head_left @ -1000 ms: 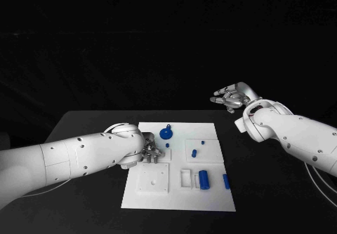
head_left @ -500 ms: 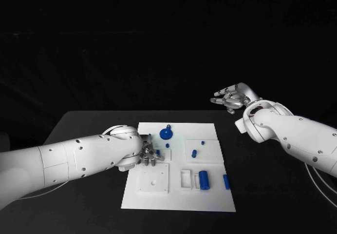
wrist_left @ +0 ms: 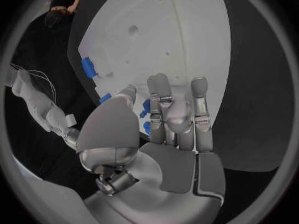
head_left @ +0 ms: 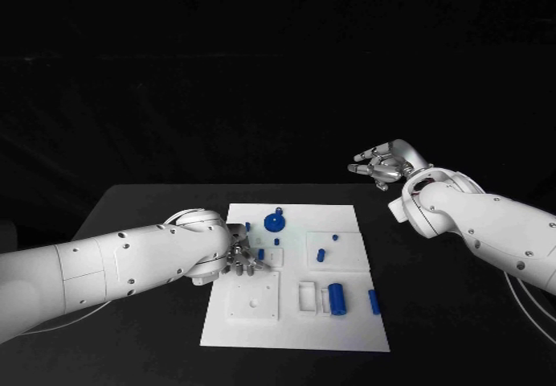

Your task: Assemble the parts on the task board

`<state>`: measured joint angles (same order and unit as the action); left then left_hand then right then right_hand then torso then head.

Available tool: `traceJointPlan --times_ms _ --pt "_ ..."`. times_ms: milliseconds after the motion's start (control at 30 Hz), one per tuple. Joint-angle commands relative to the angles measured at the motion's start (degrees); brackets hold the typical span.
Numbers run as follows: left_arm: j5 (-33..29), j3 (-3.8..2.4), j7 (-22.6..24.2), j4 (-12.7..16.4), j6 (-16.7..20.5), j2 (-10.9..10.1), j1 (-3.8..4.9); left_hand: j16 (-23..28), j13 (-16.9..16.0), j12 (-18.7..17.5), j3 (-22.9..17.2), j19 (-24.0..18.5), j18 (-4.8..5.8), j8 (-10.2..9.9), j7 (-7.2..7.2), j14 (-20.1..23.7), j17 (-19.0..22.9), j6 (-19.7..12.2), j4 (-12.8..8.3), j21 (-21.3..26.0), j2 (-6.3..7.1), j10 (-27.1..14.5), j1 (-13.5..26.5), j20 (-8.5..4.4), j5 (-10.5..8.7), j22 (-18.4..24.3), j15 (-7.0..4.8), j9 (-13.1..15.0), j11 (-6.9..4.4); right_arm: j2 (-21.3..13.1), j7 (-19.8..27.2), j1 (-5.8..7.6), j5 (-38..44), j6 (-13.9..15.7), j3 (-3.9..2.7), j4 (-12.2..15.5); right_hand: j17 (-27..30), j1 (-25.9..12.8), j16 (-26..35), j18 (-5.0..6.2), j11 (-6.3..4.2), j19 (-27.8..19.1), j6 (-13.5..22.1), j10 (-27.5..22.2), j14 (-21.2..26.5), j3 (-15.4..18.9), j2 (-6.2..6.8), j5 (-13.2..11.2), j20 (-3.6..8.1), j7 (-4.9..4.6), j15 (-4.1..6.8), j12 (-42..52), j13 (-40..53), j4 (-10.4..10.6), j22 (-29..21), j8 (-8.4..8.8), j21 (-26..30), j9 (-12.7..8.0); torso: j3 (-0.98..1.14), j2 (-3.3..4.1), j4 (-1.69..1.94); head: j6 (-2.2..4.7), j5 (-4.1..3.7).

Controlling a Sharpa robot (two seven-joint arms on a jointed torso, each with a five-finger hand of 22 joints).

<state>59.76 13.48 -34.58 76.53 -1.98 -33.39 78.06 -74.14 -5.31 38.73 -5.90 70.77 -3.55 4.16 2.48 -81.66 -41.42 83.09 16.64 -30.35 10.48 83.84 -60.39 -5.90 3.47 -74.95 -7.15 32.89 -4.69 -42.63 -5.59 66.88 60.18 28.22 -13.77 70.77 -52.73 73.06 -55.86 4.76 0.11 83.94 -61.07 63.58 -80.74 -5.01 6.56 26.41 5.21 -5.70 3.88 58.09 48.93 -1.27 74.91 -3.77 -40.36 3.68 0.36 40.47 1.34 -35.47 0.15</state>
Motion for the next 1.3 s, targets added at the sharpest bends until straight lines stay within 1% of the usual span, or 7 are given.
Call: traceJointPlan --times_ms 33,200,567,700,800,1167,1300 --pt "-3.68 -0.41 0.98 0.63 1.82 -0.46 0.35 1.36 0.08 -1.51 0.92 -0.1 1.38 -0.19 -0.49 1.0 1.95 -1.82 -0.03 0.91 -0.46 2.98 -1.09 -0.91 0.19 -0.69 0.02 -1.3 0.4 -0.07 0.58 -0.05 0.19 -0.47 -0.03 -0.16 -0.08 -0.49 0.12 0.99 -0.21 2.67 -0.2 -0.22 -0.05 -0.17 0.0 0.21 -0.04 -0.1 0.23 0.1 -0.05 -0.1 4.73 0.23 0.29 -0.09 0.0 0.05 -0.01 0.25 -0.09" --pt "-6.42 -1.48 1.2 0.96 1.72 -1.36 1.23 2.68 -3.2 -3.65 0.82 0.43 2.71 -0.14 -1.52 1.66 4.7 -5.5 -0.37 2.6 -1.43 2.93 -2.44 -2.06 0.62 -0.93 -0.22 -5.8 0.59 -0.08 0.61 -0.13 0.07 -0.43 -0.03 -0.47 -0.06 -0.53 0.16 1.0 -0.21 2.68 -0.1 -0.25 -0.06 -0.07 -0.04 0.22 -0.04 -0.12 0.23 0.03 -0.14 -0.11 4.71 0.23 0.41 -0.09 -0.01 -0.01 -0.03 0.57 -0.05" --pt "-9.56 -3.6 1.44 -1.79 1.0 -1.71 3.42 2.09 -5.16 -3.5 0.93 1.2 2.64 0.2 -3.72 1.32 4.45 -13.57 -2.44 3.82 -3.13 2.97 -3.71 -1.89 3.43 -1.02 0.2 -9.59 1.67 -0.03 0.56 -0.24 -0.17 -0.61 -0.03 -0.98 -0.06 -0.53 0.17 1.0 -0.2 2.68 -0.08 -0.26 -0.06 -0.05 -0.05 0.22 -0.04 -0.12 0.23 0.01 -0.17 -0.12 4.7 0.23 0.44 -0.09 0.01 0.14 -0.09 1.6 0.29" --pt "-9.88 -3.78 2.07 -5.13 -0.5 -0.99 4.12 1.42 -4.96 -2.76 1.32 1.52 2.11 7.5 -4.25 1.3 3.82 -18.38 -4.52 3.87 -5.06 3.0 -3.59 -1.52 4.39 -1.08 0.4 -15.07 1.98 -0.06 -0.15 -0.26 -0.01 -0.47 -0.03 -0.91 -0.13 -0.81 0.09 1.0 -0.19 2.74 0.03 -0.12 -0.14 0.17 0.04 0.34 -0.05 -0.13 0.2 0.14 -0.07 0.01 4.74 0.22 0.3 -0.09 -0.01 0.26 -0.14 1.56 0.54" --pt "-9.95 -3.81 2.64 -7.26 -1.38 -0.47 4.49 1.95 -4.71 -3.33 1.87 1.43 2.11 8.76 -4.62 1.59 4.82 -19.92 -5.46 4.05 -6.65 2.94 -3.75 -1.53 4.59 -1.05 0.47 -17.58 2.18 -0.07 -0.48 -0.26 0.03 -0.52 -0.03 -0.85 -0.08 -1.12 0.14 1.02 -0.18 2.72 0.13 -0.18 -0.12 0.57 0.14 0.43 -0.09 -0.12 0.17 0.01 -0.22 0.25 4.72 0.21 0.38 -0.08 0.04 0.27 -0.26 1.45 0.87" --pt "-9.58 -3.86 4.1 -15.23 -3.65 2.71 5.6 4.25 -4.43 -5.29 1.82 1.26 2.3 10.19 -5.35 2.56 8.71 -22.27 -5.0 5.05 -5.69 2.91 -3.92 -1.48 3.76 -1.03 0.65 -24.5 2.59 -0.04 -0.63 -0.27 -0.18 -0.56 -0.03 -0.32 0.05 -1.21 0.26 1.07 -0.15 2.7 0.24 -0.2 -0.1 1.64 0.07 0.39 -0.12 -0.12 0.16 -0.05 -0.34 0.89 4.68 0.21 0.54 -0.07 -0.09 0.92 -0.63 2.09 1.04" --pt "-8.22 -3.87 3.86 -17.41 -3.94 3.91 5.71 4.47 -4.64 -5.62 0.8 1.35 2.38 11.08 -5.34 2.61 9.13 -22.68 -1.22 5.49 -3.87 2.92 -2.99 -1.5 0.63 -1.04 0.66 -25.86 2.6 -0.12 -0.6 -0.27 -0.21 -0.49 -0.03 0.06 0.05 -1.21 0.26 1.07 -0.15 2.7 0.24 -0.2 -0.1 1.64 0.07 0.39 -0.12 -0.12 0.16 -0.05 -0.34 0.89 4.68 0.21 0.54 -0.07 -0.14 1.13 -0.61 2.4 1.42"
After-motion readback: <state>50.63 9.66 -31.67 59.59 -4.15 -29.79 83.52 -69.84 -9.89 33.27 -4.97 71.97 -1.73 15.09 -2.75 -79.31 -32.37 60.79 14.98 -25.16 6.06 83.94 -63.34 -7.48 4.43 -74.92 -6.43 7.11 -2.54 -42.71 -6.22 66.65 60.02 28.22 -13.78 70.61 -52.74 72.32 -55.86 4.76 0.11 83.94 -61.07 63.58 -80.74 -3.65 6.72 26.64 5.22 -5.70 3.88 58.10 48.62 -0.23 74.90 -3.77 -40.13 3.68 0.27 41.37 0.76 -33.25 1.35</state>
